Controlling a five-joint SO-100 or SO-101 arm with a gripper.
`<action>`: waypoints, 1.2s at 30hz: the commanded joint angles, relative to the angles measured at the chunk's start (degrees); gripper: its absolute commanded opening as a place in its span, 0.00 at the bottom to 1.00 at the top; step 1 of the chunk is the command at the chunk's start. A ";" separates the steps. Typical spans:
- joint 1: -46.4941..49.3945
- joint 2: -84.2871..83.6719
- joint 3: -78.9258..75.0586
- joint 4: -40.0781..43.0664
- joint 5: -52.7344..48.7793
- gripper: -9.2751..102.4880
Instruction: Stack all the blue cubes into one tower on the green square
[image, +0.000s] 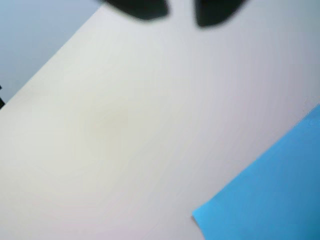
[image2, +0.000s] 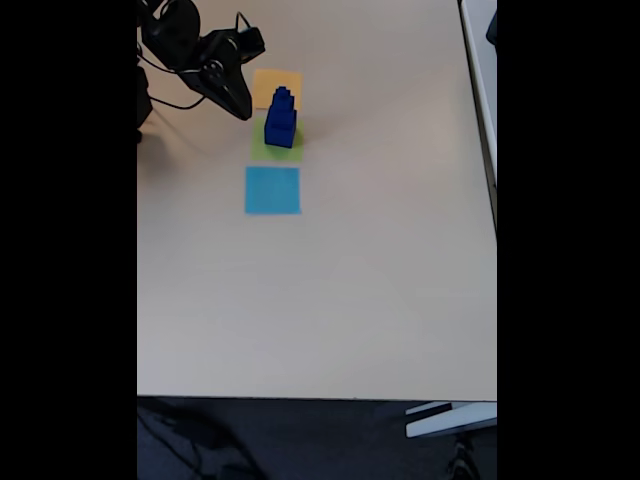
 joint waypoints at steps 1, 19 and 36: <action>1.23 -3.87 -9.84 5.45 2.02 0.08; 1.05 -18.46 -35.60 25.58 -6.24 0.08; -2.02 -27.95 -41.66 29.27 -5.98 0.08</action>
